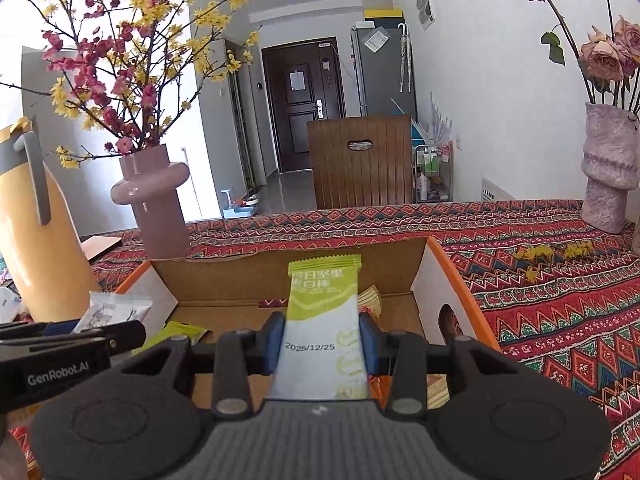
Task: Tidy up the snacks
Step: 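Lower both snacks into the box and open both grippers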
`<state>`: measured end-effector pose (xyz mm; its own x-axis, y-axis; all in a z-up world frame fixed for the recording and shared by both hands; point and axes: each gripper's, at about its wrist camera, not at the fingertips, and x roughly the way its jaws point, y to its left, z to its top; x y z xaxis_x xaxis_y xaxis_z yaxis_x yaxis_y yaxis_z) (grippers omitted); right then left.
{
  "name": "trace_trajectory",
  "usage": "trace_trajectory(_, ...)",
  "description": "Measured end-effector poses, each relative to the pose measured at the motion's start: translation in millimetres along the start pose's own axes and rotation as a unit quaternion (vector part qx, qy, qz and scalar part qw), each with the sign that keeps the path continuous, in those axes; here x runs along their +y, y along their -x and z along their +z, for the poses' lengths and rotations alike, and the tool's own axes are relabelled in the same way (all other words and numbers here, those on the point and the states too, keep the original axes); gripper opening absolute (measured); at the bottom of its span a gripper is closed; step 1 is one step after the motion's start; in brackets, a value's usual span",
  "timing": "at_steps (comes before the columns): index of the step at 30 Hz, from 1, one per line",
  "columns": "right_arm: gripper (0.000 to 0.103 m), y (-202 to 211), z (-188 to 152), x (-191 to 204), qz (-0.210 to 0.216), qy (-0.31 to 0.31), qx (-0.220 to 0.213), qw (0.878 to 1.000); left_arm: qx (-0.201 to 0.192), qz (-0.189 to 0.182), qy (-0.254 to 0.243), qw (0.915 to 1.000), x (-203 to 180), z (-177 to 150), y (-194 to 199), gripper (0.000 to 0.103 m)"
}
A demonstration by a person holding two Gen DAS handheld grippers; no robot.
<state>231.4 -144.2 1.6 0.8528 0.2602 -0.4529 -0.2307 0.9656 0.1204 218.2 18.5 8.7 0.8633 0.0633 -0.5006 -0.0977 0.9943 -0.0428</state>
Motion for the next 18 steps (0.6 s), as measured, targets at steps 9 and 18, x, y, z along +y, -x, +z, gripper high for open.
trace_trajectory(9,0.103,14,2,-14,-0.004,-0.035,-0.035,0.999,-0.048,0.03,0.007,0.9984,1,1,17,0.103)
trace_trajectory(18,0.103,22,4,-15,0.003,-0.034,-0.047,0.998,-0.041,0.045,0.009,0.9981,1,1,15,0.103)
